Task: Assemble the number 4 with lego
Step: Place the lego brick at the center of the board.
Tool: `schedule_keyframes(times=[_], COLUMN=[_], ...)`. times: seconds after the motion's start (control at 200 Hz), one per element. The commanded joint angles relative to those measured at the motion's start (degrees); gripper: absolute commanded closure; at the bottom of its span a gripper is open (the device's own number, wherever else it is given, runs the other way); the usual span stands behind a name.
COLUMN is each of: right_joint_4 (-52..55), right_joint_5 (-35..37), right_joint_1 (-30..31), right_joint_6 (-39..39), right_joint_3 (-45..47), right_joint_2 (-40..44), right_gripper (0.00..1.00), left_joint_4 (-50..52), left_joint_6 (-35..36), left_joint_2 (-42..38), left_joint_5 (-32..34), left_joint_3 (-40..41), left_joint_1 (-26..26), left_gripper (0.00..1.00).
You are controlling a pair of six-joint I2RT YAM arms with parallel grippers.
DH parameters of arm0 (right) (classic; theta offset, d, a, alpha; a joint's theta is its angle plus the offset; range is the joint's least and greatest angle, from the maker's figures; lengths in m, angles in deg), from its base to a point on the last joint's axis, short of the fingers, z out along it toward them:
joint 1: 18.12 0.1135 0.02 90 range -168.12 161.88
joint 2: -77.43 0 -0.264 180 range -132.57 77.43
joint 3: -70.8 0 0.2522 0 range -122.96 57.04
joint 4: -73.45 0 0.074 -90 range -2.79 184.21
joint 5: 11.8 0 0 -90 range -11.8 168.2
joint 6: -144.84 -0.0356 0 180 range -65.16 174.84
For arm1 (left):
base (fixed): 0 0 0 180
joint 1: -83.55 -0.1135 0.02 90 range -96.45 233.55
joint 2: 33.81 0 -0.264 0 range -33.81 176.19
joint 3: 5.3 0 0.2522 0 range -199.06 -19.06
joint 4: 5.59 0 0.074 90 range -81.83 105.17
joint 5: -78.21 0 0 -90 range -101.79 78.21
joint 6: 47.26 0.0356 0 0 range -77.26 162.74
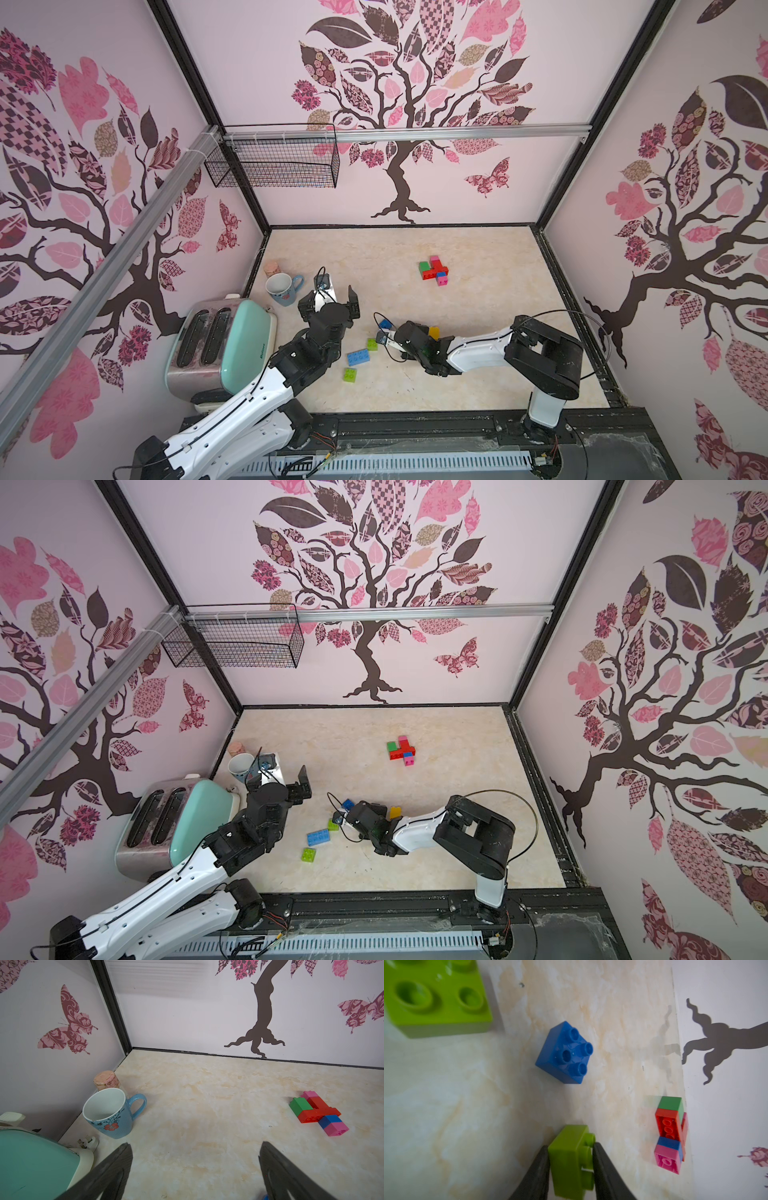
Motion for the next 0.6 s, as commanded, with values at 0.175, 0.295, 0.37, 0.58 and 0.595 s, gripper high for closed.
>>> schedule_keyframes(times=[0.175, 0.295, 0.37, 0.58, 0.595], right_joint_4=[16.0, 17.6, 17.1, 21.2, 21.6], right_joint_5=[-12.5, -18.1, -20.7, -23.8, -23.8], right_joint_1=[0.3, -0.5, -2.5, -8.8, -8.9], right_joint_6=[-8.8, -14.8, -21.4, -42.7, -43.2], right_joint_3=[-3.0, -2.7, -2.9, -8.1, -8.6], right_joint_2=[4.5, 10.5, 13.4, 12.5, 12.1], right_gripper=[0.43, 0.35, 0.32, 0.3, 0.3], left_joint_4=[2.3, 2.5, 2.7, 3.3, 3.6], left_joint_6=[0.0, 0.0, -0.6, -6.3, -6.6], left_joint_2=[0.3, 0.1, 0.1, 1.2, 1.4], left_joint_5=[-1.3, -1.7, -1.9, -1.3, -1.5], left_joint_3=[-3.0, -3.0, -3.0, -2.6, -2.7], left_joint_1=[-0.2, -0.2, -0.2, -0.2, -0.2], left_gripper=[0.02, 0.02, 0.02, 0.02, 0.02])
